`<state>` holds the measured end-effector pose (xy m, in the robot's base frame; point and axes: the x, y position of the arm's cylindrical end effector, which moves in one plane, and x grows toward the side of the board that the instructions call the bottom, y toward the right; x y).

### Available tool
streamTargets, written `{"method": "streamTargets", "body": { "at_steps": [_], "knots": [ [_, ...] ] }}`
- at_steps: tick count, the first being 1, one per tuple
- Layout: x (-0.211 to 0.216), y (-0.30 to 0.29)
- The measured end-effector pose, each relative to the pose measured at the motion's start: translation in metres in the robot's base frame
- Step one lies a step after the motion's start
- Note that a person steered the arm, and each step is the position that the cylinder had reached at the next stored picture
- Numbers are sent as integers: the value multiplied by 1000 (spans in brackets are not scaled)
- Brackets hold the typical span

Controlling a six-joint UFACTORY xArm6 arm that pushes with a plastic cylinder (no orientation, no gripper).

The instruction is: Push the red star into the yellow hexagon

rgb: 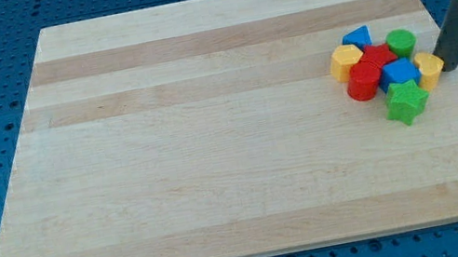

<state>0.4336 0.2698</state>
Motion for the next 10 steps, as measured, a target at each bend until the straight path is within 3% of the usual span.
{"method": "streamTargets", "body": {
  "at_steps": [2, 4, 5, 10],
  "knots": [
    [25, -10],
    [-109, -20],
    [-109, -20],
    [-21, -53]
  ]
}}
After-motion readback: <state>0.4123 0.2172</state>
